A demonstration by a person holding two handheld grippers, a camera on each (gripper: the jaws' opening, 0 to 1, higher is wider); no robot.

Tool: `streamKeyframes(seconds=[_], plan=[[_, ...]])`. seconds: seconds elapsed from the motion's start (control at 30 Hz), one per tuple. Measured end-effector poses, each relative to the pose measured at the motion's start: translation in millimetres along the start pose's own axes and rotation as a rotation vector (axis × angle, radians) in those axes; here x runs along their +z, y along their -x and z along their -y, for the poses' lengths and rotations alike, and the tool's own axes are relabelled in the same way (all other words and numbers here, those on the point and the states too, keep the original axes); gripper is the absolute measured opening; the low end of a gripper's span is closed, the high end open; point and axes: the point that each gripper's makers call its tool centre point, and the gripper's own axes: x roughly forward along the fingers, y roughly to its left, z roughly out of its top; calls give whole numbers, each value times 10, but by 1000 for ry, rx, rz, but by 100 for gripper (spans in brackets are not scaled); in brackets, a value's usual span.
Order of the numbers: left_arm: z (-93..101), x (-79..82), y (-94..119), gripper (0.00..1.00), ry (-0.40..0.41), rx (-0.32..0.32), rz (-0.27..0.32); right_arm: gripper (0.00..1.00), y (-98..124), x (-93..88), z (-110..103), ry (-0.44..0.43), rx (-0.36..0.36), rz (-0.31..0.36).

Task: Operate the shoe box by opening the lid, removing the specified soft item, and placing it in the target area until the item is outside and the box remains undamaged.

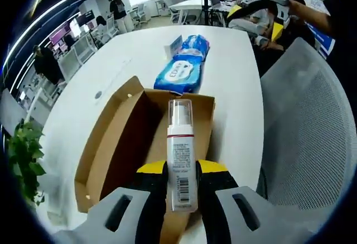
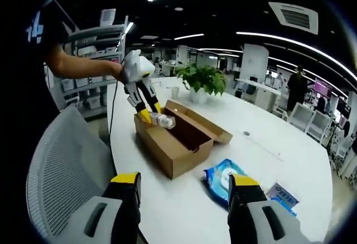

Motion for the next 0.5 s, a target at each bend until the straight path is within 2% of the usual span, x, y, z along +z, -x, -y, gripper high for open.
streamKeyframes(seconds=[0.27, 0.5], plan=[[93, 102, -51, 19, -22, -17, 26, 57, -82, 17, -99, 14, 29, 2], [287, 266, -122, 19, -71, -67, 63, 50, -126, 47, -182, 27, 63, 7]])
